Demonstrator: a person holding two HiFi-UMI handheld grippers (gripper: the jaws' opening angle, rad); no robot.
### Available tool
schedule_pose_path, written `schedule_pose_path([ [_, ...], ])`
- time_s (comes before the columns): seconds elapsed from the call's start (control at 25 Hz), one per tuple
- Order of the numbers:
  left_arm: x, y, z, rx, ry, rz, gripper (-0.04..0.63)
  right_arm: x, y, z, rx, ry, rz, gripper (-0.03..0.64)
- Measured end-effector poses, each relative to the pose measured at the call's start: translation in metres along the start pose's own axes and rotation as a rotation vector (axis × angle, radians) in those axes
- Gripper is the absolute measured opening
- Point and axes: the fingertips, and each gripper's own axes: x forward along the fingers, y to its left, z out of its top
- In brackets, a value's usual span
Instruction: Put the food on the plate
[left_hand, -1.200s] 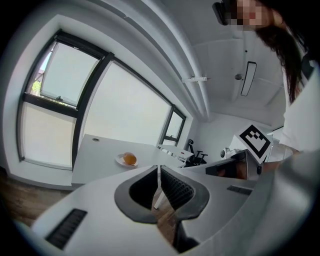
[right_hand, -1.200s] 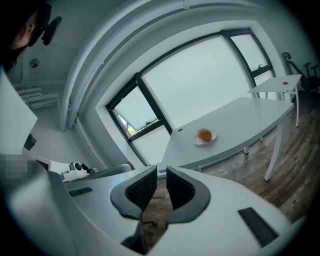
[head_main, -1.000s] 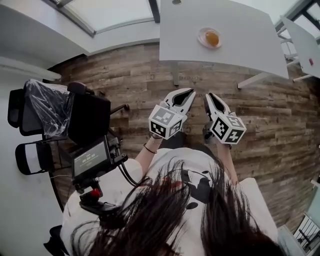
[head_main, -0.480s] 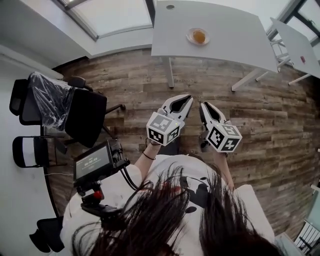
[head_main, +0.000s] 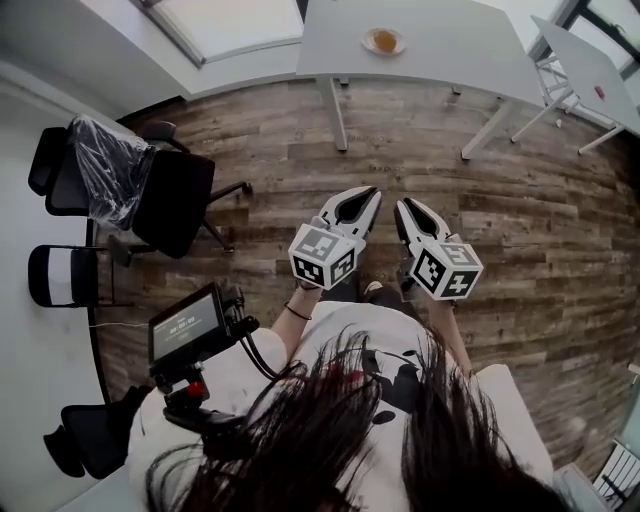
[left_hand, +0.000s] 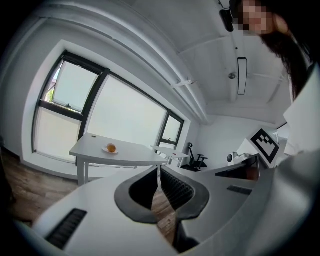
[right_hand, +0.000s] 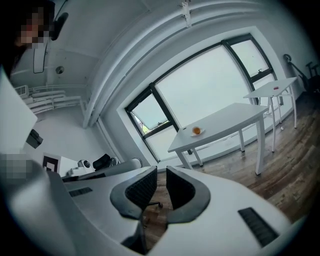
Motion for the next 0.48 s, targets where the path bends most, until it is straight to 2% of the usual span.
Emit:
schedule_pose_path([
  [0.16, -0.044, -0.031, -0.012, 0.027, -0.016, -0.01, 0.006, -0.039, 0.028, -0.026, -0.02, -0.022, 0.0, 0.064],
  [0.28, -0.074, -0.048, -0.004, 0.038, -0.021, -0.024, 0.006, -0.058, 0.052, -0.028, -0.026, -0.038, -0.008, 0.064],
  [0.48, -0.082, -0.051, -0.01, 0.054, 0.014, -0.036, 0.006, -0.058, 0.058, -0.03, -0.008, -0.052, -0.005, 0.064],
])
